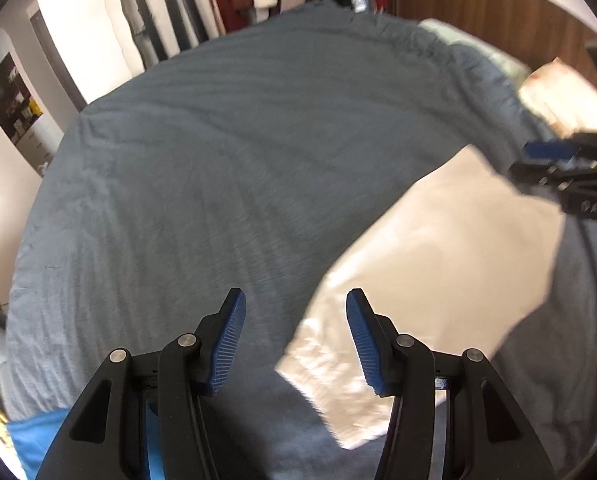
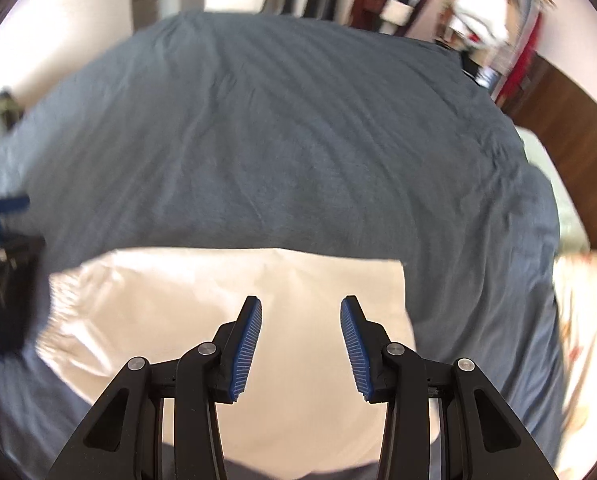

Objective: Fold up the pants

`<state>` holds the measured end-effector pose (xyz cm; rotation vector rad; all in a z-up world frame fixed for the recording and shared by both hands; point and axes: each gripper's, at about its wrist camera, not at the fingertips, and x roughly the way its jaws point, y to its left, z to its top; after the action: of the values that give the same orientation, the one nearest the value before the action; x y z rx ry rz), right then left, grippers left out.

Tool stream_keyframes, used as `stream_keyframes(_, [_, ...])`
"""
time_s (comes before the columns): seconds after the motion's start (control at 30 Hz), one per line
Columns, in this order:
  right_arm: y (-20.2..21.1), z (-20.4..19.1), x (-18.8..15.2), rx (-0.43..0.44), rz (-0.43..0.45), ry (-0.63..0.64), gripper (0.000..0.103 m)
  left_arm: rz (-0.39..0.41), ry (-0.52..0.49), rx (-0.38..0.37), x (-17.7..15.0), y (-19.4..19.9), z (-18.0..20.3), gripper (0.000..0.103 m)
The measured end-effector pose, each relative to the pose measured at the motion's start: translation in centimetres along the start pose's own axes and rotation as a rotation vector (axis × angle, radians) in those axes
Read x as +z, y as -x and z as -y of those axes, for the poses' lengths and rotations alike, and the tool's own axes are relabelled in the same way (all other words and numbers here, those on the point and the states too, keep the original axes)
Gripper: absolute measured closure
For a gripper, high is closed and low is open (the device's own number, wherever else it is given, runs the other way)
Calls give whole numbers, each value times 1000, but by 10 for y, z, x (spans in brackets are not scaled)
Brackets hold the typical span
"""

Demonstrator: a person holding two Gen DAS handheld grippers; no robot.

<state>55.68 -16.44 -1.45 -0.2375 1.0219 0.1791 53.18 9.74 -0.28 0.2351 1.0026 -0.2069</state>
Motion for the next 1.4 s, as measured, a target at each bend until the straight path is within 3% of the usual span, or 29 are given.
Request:
stream_keyframes(0.3, [52, 9, -42, 36, 101, -142, 62, 88, -21, -73, 21, 31, 44, 52])
stream_keyframes(0.63, [69, 57, -101, 31, 149, -268, 62, 115, -206, -187, 36, 23, 133, 52])
stream_keyframes(0.9, [47, 115, -148, 33, 98, -446, 62, 100, -374, -228, 56, -8, 196, 52])
stream_keyframes(1.1, [31, 139, -171, 21, 95, -635, 62, 113, -461, -244, 93, -39, 208, 52])
stream_keyframes(1.3, [6, 149, -188, 48, 101, -912, 64, 91, -526, -230, 128, -90, 209, 52])
stream_keyframes(1.4, [-9, 149, -195, 13, 64, -1005, 67, 83, -545, -221, 137, -110, 211, 52])
